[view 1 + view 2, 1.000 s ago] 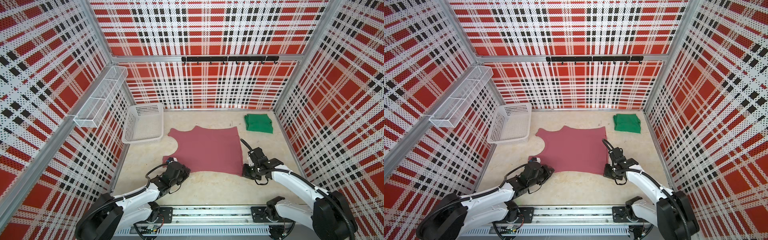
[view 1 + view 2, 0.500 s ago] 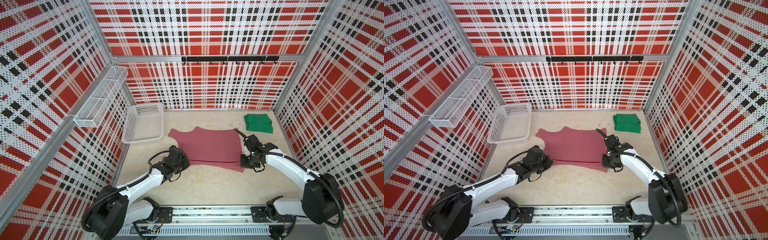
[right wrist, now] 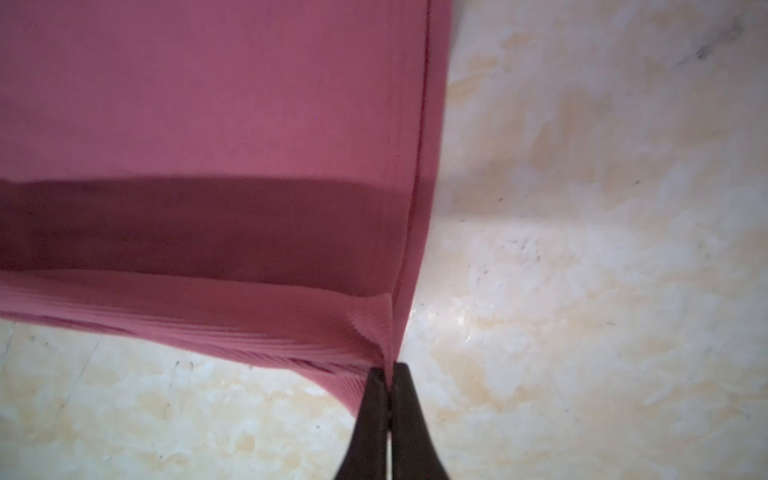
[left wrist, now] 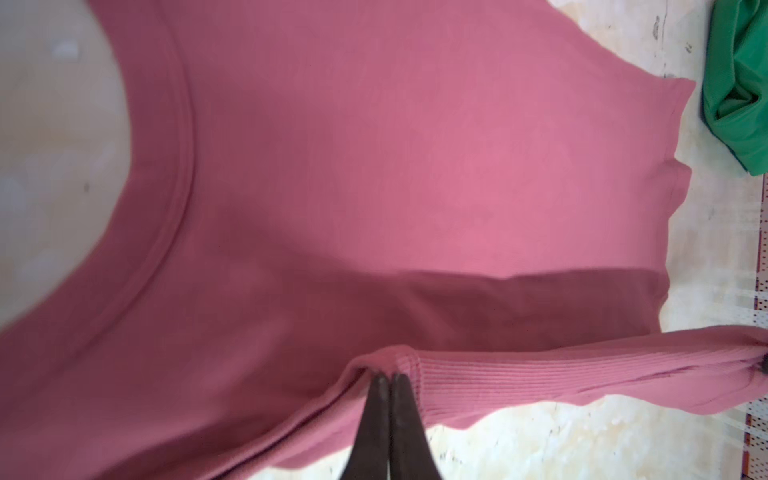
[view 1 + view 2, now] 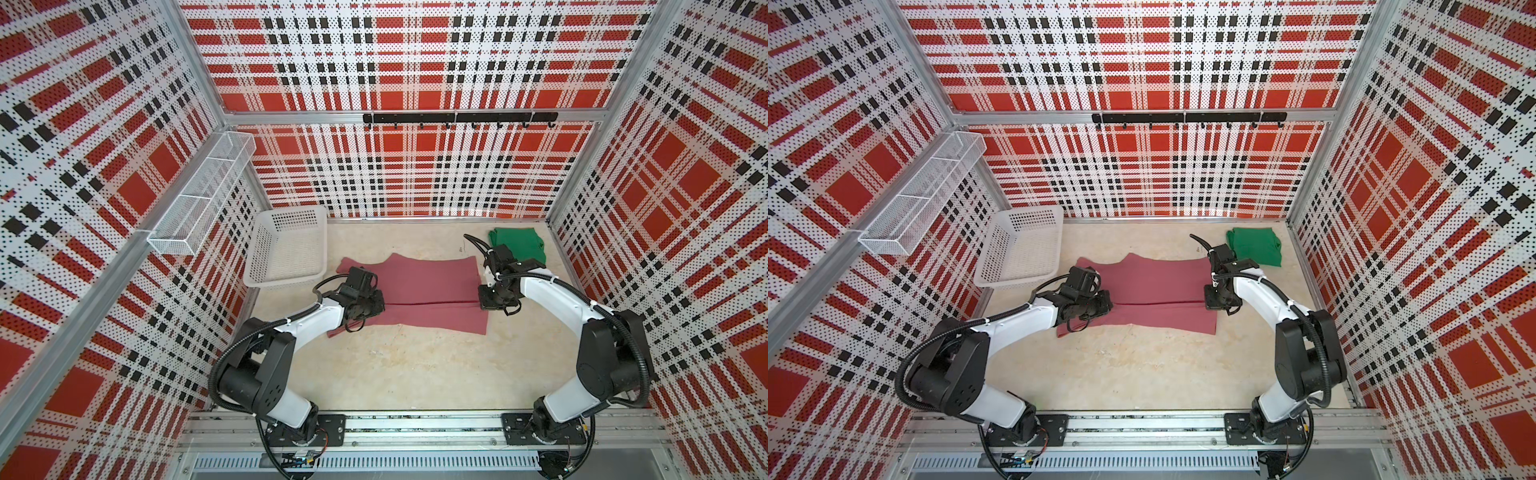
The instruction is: Fold and stack the tank tops
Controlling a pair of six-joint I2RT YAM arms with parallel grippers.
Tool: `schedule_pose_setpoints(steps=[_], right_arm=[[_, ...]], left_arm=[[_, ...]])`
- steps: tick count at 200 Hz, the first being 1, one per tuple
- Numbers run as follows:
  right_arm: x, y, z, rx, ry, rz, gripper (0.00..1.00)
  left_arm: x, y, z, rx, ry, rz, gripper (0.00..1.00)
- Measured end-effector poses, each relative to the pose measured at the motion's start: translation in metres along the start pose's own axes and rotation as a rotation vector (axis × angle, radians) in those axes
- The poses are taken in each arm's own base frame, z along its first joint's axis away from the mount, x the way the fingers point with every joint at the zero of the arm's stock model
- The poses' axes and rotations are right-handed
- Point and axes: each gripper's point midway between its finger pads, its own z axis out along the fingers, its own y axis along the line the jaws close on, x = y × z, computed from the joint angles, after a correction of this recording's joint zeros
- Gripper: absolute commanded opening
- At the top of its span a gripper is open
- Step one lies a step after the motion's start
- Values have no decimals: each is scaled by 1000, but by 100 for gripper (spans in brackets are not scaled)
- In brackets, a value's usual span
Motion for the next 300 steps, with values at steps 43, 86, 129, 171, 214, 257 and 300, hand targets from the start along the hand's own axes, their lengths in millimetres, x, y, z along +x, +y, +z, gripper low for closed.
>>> schedule_pose_setpoints(steps=[43, 86, 129, 171, 214, 257, 300], right_arm=[[-29, -8, 12, 18, -19, -26, 0], [-52, -9, 29, 16, -28, -64, 2], [-77, -11, 48, 9, -46, -83, 26], [-104, -21, 54, 9, -99, -43, 52], [-106, -18, 34, -23, -162, -21, 53], [-60, 0, 21, -105, -152, 10, 53], [-34, 10, 33, -156, -107, 51, 54]], left_arm=[[-25, -7, 15, -7, 10, 71, 0], [-40, -1, 37, -35, 39, 108, 0], [-54, -1, 51, -54, 57, 141, 29], [-86, 4, 40, -89, 11, 175, 55], [-69, 26, -18, -187, -12, 195, 62], [19, 55, -67, -288, 103, 210, 60], [73, 70, -68, -349, 217, 187, 61]])
